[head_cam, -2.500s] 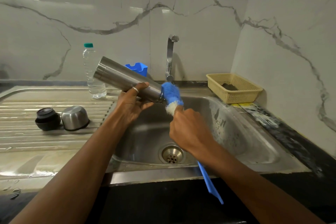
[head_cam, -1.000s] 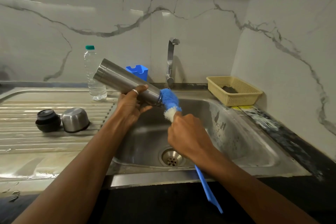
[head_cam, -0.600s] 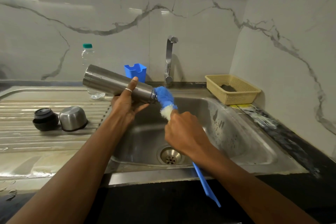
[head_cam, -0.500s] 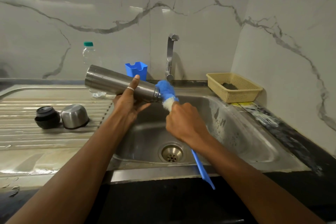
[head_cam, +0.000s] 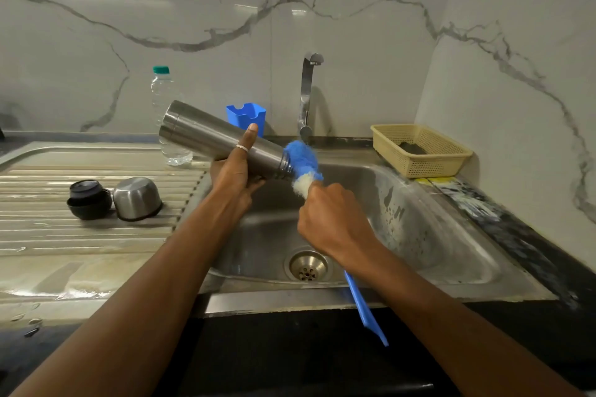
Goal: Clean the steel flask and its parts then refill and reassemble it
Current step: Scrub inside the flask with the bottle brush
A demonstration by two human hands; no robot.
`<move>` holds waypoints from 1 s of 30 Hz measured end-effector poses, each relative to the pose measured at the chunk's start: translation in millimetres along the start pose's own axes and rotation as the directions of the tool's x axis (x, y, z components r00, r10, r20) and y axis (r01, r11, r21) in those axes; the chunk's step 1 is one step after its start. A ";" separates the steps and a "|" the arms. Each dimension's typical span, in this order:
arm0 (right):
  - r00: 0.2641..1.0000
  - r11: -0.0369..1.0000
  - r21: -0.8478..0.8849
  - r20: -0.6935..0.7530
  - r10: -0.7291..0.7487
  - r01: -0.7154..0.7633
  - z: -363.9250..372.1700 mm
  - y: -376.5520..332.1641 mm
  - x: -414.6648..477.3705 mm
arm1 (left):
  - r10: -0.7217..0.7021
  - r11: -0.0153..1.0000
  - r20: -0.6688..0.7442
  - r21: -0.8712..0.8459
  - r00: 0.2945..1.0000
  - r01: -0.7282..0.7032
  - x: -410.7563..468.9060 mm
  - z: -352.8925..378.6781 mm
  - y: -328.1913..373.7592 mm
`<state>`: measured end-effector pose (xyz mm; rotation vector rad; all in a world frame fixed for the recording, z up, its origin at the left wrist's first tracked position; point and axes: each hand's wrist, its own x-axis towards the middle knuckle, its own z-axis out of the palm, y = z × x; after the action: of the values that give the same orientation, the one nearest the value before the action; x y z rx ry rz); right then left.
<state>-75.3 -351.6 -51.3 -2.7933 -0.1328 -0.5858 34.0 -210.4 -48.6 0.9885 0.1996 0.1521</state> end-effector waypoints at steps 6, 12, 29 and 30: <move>0.999 0.999 0.025 -0.018 0.028 -0.028 -2.4 0.8 10.3 | -0.025 1.000 0.019 0.010 1.000 0.024 -3.8 0.9 -1.0; 1.000 1.000 -0.018 0.023 -0.017 0.017 -1.2 0.0 -10.9 | 0.019 0.999 -0.005 0.036 1.000 -0.019 -1.9 1.9 1.4; 0.999 0.999 0.002 -0.005 -0.049 0.049 3.9 -4.6 4.1 | 0.001 0.999 -0.078 -0.036 0.997 -0.004 5.5 -4.2 2.8; 0.998 0.998 -0.018 -0.002 -0.062 0.062 4.5 -5.6 1.8 | -0.004 0.999 -0.083 -0.047 0.997 0.000 6.8 -4.2 3.5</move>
<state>-72.7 -344.9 -53.1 -2.8148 -0.2159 -0.6080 39.5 -203.7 -48.5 0.9355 0.2719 0.1959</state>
